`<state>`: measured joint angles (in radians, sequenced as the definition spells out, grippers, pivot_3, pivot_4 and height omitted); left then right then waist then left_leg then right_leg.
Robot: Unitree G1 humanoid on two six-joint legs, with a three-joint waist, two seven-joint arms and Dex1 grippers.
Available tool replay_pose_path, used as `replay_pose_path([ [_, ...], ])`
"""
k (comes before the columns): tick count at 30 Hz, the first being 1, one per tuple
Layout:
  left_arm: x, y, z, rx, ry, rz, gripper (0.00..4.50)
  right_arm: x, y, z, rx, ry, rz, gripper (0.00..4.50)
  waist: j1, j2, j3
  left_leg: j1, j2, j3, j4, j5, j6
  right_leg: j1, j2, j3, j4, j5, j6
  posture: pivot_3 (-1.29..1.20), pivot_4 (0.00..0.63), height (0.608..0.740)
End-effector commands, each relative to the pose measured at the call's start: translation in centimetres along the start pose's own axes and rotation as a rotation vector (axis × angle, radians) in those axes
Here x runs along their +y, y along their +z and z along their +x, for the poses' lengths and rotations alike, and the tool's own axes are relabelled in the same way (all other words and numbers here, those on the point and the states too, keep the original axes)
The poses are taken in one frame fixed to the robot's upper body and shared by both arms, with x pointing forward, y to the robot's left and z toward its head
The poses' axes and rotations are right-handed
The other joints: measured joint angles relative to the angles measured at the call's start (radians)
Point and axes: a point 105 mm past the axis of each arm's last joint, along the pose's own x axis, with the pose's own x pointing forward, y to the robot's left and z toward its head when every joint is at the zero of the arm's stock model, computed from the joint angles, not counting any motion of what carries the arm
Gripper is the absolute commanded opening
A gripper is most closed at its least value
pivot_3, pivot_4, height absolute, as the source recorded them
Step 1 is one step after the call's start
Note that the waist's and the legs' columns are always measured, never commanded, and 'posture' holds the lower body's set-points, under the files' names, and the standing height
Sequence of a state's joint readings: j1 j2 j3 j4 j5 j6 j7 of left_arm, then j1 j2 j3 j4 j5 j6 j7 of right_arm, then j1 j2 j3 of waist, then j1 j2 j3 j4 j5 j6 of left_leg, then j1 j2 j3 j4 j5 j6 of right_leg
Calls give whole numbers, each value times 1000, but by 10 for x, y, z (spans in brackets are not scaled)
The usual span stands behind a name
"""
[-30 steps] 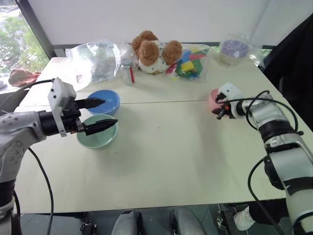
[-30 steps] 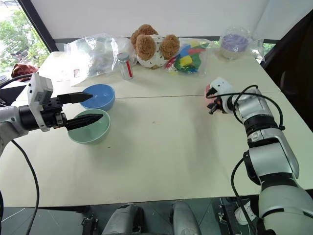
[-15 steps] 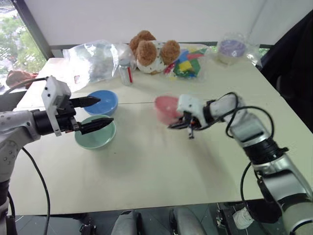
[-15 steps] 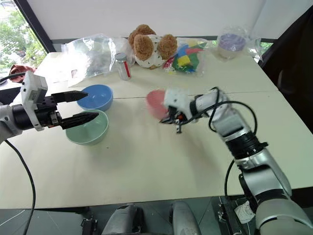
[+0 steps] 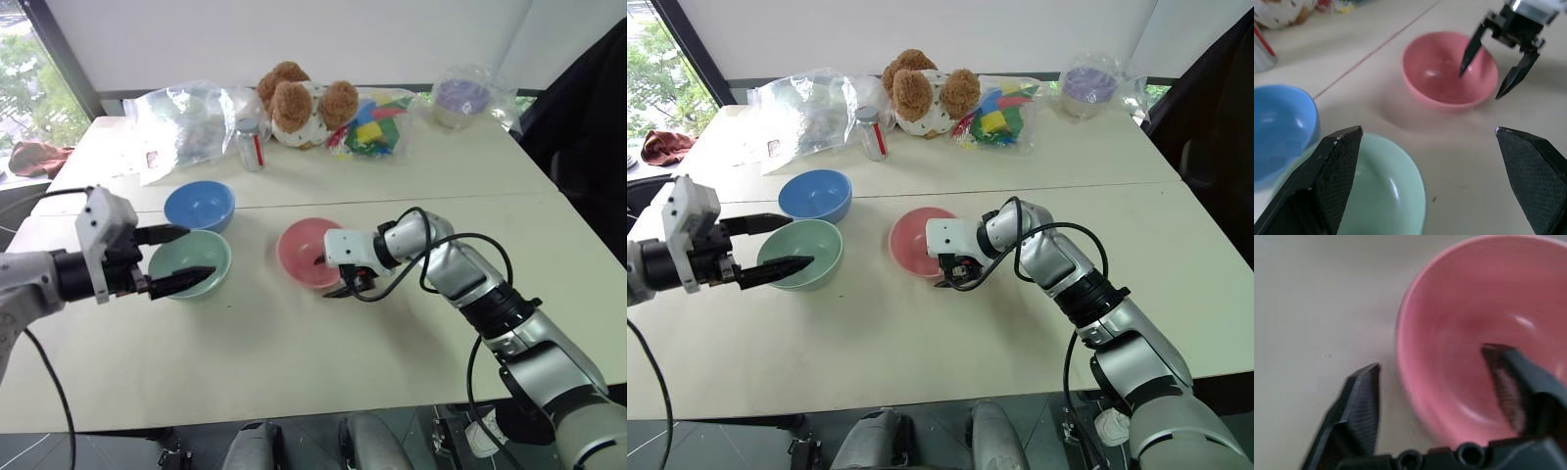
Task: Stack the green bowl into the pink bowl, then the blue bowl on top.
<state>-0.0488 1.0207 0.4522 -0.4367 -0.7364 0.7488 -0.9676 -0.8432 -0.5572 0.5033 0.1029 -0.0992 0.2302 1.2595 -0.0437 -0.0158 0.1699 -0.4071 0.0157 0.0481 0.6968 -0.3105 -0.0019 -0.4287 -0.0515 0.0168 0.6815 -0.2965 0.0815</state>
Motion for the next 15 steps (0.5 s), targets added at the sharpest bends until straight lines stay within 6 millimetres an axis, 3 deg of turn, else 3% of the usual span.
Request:
replay_pose_path([
  [1,3,2,-15,36,41,84,4500,-25,41,-42,-191,-88,82,4457,1,0,0,0,0,0,0,0,0,0,0,0,0,0,0,0,150,740],
  [4,7,-17,-24,144,61,137,4500,-31,60,-83,-347,-114,222,4457,5,0,0,0,0,0,0,0,0,0,-1,-1,0,0,0,0,150,740],
  [8,16,-38,-27,229,81,199,4500,-24,62,-120,-402,-130,301,4457,13,0,0,0,-1,-1,-2,0,0,1,-5,-5,-3,0,-1,0,150,740],
  [15,30,-71,-10,254,91,174,4500,-6,49,-140,-371,-183,385,4457,21,1,0,1,-2,0,-9,0,0,1,-7,-5,-9,0,-2,0,150,740],
])
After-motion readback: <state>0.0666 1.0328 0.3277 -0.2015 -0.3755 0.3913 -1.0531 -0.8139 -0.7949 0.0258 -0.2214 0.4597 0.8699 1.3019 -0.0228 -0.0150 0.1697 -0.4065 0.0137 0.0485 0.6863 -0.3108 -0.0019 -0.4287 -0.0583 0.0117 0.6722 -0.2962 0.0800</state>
